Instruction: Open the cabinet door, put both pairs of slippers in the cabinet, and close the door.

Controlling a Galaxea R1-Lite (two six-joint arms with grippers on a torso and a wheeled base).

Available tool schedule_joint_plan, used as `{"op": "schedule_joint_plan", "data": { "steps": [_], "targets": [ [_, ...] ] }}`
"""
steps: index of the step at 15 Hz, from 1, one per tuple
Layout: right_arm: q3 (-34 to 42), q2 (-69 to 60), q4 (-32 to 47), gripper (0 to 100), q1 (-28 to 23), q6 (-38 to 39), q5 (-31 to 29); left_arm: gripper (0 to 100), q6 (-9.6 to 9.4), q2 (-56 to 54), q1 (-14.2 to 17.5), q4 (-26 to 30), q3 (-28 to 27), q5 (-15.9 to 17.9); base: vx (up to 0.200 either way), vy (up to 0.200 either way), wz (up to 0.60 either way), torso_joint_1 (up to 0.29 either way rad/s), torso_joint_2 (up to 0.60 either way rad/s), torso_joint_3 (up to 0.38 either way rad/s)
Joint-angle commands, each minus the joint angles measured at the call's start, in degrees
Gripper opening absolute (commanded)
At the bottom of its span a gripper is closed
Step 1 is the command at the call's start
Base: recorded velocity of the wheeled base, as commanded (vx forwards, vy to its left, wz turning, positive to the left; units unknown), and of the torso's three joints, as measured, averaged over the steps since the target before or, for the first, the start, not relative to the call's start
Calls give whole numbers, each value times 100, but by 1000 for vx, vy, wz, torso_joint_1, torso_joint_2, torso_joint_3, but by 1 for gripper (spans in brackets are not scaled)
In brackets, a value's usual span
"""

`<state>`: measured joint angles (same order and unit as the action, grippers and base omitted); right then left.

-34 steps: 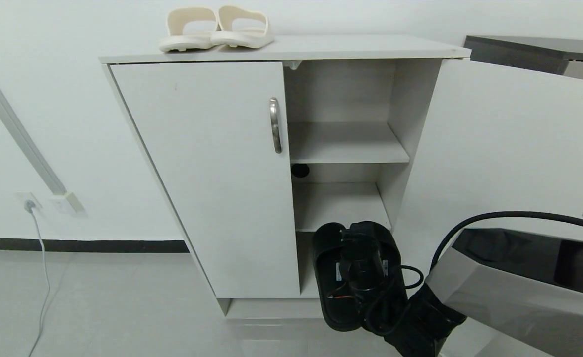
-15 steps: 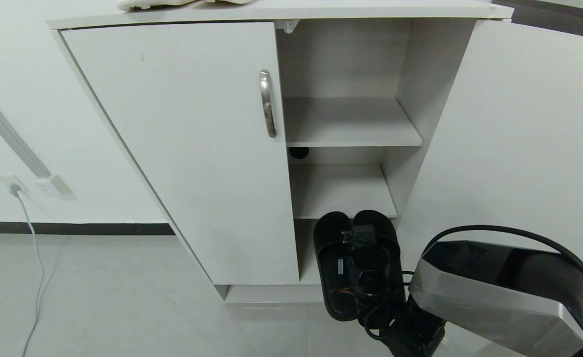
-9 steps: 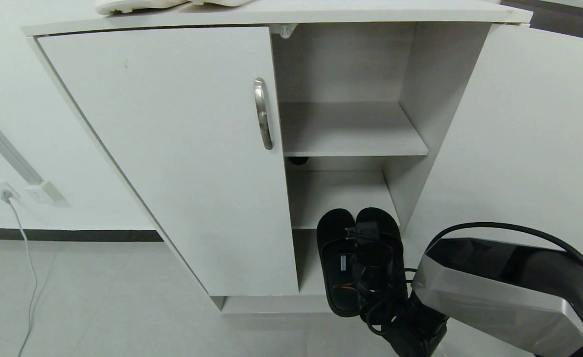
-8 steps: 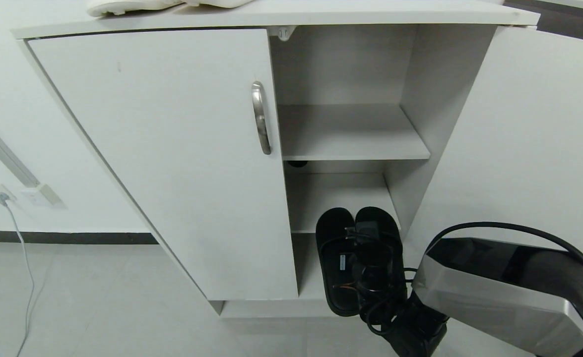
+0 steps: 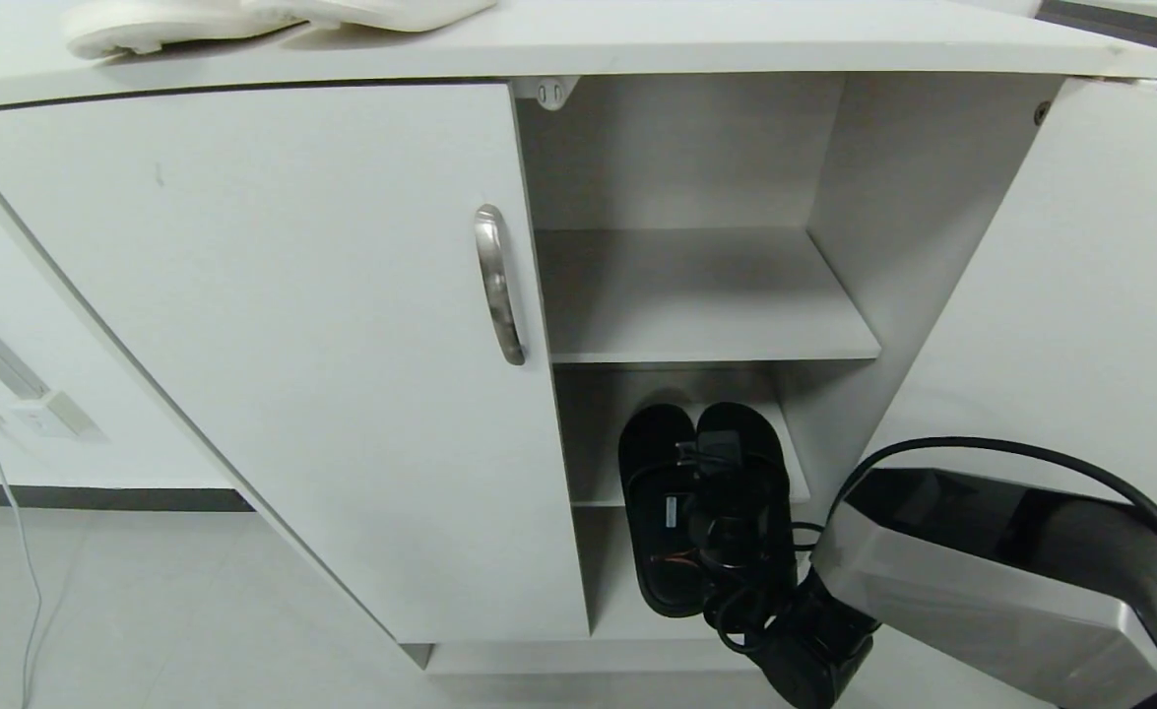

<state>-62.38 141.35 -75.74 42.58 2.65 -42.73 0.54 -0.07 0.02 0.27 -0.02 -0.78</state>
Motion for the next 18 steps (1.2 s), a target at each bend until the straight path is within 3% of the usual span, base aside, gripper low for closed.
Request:
{"op": "schedule_joint_plan", "data": {
  "steps": [1, 6, 13, 18],
  "targets": [
    [-503, 103, 385, 0, -154, 34, 10, 0, -1, 7, -2, 0, 2, -1, 0, 0, 0, 0, 0, 0],
    [-1813, 200, 2098, 0, -417, 570, 239, 0, 8, 7, -2, 0, 2, -1, 0, 0, 0, 0, 0, 0],
    [-3281, 560, 3048, 0, -716, 544, 327, 0, -1, 7, 6, 0, 2, -1, 0, 0, 0, 0, 0, 0],
    [-3659, 903, 3144, 0, -743, 535, 335, 0, -1, 7, 6, 0, -6, -1, 0, 0, 0, 0, 0, 0]
  ]
}}
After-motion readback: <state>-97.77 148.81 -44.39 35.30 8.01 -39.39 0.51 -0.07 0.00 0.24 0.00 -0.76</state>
